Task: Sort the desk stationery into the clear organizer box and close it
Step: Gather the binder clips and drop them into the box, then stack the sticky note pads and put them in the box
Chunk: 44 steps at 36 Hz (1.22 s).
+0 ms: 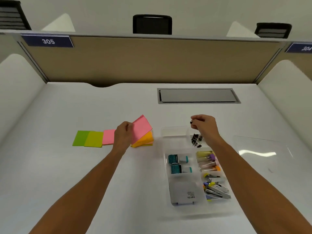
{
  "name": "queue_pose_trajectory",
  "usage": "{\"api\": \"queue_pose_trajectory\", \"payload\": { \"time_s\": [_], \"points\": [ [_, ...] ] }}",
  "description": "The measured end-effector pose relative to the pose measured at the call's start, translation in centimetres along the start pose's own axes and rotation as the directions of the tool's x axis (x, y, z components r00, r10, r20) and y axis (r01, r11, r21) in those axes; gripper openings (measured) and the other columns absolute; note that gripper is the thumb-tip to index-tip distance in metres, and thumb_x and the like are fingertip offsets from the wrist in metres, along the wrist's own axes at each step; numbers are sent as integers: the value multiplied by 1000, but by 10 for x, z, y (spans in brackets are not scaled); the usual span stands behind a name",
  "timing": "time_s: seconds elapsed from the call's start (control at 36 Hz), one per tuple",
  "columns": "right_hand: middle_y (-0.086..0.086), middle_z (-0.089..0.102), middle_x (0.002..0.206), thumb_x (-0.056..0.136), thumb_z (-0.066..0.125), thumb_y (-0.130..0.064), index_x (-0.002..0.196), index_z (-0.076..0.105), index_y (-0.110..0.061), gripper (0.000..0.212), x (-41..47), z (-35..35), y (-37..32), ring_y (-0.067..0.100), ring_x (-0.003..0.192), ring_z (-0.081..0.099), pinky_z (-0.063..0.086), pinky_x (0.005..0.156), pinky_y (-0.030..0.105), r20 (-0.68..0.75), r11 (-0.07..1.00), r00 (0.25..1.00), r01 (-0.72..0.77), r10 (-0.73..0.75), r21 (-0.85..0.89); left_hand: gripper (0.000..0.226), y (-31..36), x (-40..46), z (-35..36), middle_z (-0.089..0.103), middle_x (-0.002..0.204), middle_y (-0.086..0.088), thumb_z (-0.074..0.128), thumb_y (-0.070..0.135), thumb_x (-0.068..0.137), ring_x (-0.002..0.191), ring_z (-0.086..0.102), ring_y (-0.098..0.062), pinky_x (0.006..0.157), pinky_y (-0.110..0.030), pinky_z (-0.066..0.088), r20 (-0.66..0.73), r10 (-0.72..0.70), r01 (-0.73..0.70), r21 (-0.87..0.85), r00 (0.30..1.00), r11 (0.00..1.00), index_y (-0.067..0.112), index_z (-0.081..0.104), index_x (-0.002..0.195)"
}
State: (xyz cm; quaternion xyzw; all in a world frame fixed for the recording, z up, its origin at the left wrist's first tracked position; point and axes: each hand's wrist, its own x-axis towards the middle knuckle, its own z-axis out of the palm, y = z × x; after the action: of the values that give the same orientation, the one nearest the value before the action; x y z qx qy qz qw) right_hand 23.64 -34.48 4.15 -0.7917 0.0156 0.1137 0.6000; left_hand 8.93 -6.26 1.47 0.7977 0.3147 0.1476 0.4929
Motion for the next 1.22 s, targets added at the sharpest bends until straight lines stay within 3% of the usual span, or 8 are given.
{"api": "queue_pose_trajectory", "payload": {
  "time_s": [0.17, 0.33, 0.61, 0.83, 1.06, 1.22],
  "points": [
    [8, 75, 90, 87, 64, -1, 93, 74, -20, 22, -12, -37, 14, 18, 77, 74, 55, 65, 21, 14, 995, 999, -46, 48, -83, 17, 26, -11, 23, 64, 79, 3, 54, 21, 90, 73, 55, -11, 62, -27, 39, 99, 10, 1, -111, 995, 994, 13, 66, 80],
    [12, 73, 87, 83, 60, 4, 98, 72, -12, 25, -16, -52, 31, 23, 78, 72, 61, 81, 34, 54, 985, 994, -86, 95, -153, 13, 52, -20, 61, 68, 94, 1, 66, 14, 88, 86, 62, -14, 69, -23, 45, 188, 94, -70, -129, 978, 989, 14, 69, 100],
    [9, 73, 85, 87, 61, 1, 104, 70, -15, 25, -33, -71, 41, 19, 69, 72, 59, 62, 28, 16, 986, 992, -119, 122, -120, 14, 65, -21, 119, 69, 97, -6, 65, 5, 86, 84, 59, -14, 73, -23, 44, 320, 112, -161, 131, 941, 978, 9, 71, 98],
    [5, 71, 89, 88, 62, -8, 108, 71, -19, 24, -36, -73, 38, 17, 72, 67, 57, 60, 27, -12, 992, 995, -102, 102, -75, 29, 67, -19, 129, 65, 116, -10, 55, -5, 88, 101, 59, -21, 82, -26, 46, 401, 123, -258, 305, 908, 917, 7, 67, 112],
    [5, 70, 88, 88, 61, -9, 107, 70, -22, 25, -40, -56, 25, 14, 72, 65, 53, 56, 21, 9, 995, 999, -50, 51, -91, 35, 62, -22, 127, 65, 121, -6, 58, -6, 89, 107, 62, -20, 87, -27, 48, 331, 167, -273, 308, 929, 911, 11, 64, 119],
    [3, 68, 82, 88, 61, -9, 105, 71, -22, 23, -43, -31, 16, 14, 67, 64, 56, 58, 27, 80, 994, 997, 10, -1, -109, 28, 56, -15, 108, 67, 116, -6, 59, -2, 91, 104, 61, -18, 85, -22, 45, 263, 180, -244, 234, 948, 941, 11, 66, 114]
  ]
}}
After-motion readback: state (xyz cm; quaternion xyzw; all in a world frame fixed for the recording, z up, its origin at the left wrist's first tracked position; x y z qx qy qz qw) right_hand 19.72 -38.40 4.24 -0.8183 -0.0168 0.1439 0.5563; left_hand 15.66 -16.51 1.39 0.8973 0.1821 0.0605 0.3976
